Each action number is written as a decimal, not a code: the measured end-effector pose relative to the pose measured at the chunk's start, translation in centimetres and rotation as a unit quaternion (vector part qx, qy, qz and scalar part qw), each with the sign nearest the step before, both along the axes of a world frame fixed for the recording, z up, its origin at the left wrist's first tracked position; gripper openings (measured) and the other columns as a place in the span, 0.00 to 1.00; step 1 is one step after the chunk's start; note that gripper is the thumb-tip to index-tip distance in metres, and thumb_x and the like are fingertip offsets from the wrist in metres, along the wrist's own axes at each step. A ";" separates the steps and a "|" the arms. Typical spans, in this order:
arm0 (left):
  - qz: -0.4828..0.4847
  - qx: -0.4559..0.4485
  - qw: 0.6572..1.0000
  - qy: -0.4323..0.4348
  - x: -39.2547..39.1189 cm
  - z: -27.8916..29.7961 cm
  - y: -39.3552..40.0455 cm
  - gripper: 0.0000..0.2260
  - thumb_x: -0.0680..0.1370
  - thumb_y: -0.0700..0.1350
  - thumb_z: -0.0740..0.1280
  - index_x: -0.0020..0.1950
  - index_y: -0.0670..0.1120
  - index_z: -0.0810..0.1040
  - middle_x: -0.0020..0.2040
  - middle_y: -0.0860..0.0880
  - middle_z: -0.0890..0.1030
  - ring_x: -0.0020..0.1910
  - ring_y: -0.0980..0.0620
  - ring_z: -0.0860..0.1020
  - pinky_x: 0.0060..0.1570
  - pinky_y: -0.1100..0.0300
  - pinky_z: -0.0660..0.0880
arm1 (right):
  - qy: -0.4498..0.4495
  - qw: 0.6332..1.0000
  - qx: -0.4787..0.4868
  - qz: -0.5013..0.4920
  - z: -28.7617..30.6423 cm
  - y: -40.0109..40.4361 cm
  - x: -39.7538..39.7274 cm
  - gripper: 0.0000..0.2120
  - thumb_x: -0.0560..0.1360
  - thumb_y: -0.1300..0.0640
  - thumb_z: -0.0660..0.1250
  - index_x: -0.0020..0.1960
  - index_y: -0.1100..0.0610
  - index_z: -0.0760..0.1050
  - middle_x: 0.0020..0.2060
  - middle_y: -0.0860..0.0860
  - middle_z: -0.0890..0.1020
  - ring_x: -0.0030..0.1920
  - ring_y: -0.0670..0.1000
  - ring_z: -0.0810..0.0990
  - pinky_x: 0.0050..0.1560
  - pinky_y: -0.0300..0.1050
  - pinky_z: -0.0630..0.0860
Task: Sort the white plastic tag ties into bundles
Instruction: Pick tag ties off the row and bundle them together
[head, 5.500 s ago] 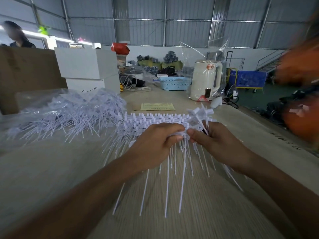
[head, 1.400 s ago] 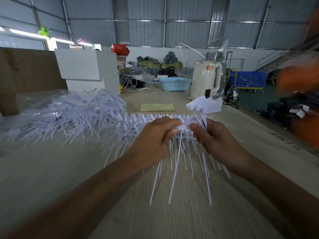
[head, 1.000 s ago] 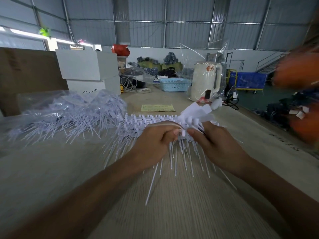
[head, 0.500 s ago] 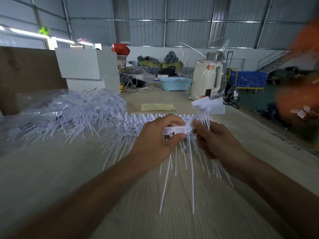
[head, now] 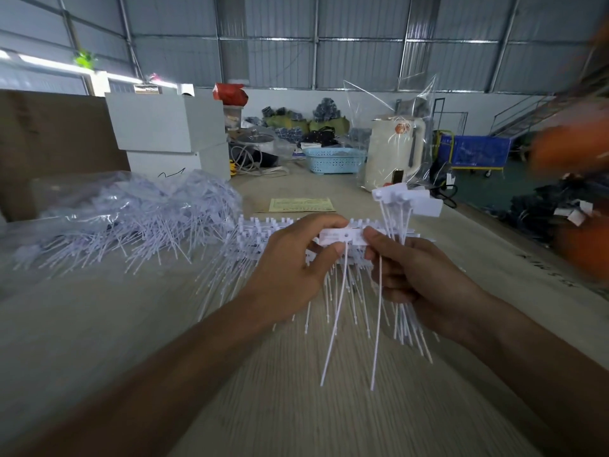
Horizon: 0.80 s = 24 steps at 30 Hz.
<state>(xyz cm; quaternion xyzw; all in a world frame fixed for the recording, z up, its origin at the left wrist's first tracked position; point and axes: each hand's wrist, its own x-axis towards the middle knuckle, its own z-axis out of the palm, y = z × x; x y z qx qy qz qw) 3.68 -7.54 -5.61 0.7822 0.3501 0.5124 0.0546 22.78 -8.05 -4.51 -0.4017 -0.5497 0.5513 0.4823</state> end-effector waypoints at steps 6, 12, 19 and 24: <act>0.042 0.071 0.994 0.077 -0.4 -0.2 0.4 0.11 0.81 0.44 0.65 0.60 0.41 0.82 0.52 0.47 0.83 0.49 0.51 0.79 0.50 0.55 0.75 | 0.011 1.000 0.002 0.028 -0.2 0.0 0.0 0.16 0.76 0.45 0.70 0.32 0.51 0.75 0.26 0.47 0.57 0.26 0.47 0.53 0.22 0.36 0.56; 0.028 0.080 0.994 0.076 -0.4 0.2 0.1 0.10 0.82 0.41 0.62 0.53 0.39 0.83 0.46 0.46 0.84 0.44 0.52 0.78 0.47 0.59 0.73 | -0.053 0.996 0.066 0.024 -0.5 -0.2 0.1 0.18 0.79 0.46 0.66 0.34 0.52 0.71 0.25 0.45 0.61 0.24 0.46 0.57 0.24 0.36 0.59; -0.002 -0.020 0.999 0.036 -0.6 0.2 0.3 0.12 0.81 0.39 0.64 0.39 0.41 0.79 0.33 0.51 0.78 0.35 0.54 0.77 0.39 0.59 0.74 | -0.261 0.924 0.276 -0.051 -0.4 -0.2 0.1 0.16 0.81 0.52 0.64 0.35 0.51 0.69 0.25 0.42 0.70 0.26 0.42 0.67 0.30 0.33 0.63; -0.047 -0.058 0.996 0.044 -0.3 0.2 0.3 0.05 0.80 0.40 0.69 0.49 0.44 0.86 0.43 0.50 0.83 0.43 0.55 0.81 0.46 0.58 0.76 | -0.161 0.969 0.178 -0.051 -0.3 0.1 0.2 0.22 0.81 0.47 0.64 0.28 0.48 0.71 0.22 0.43 0.67 0.22 0.41 0.63 0.26 0.34 0.62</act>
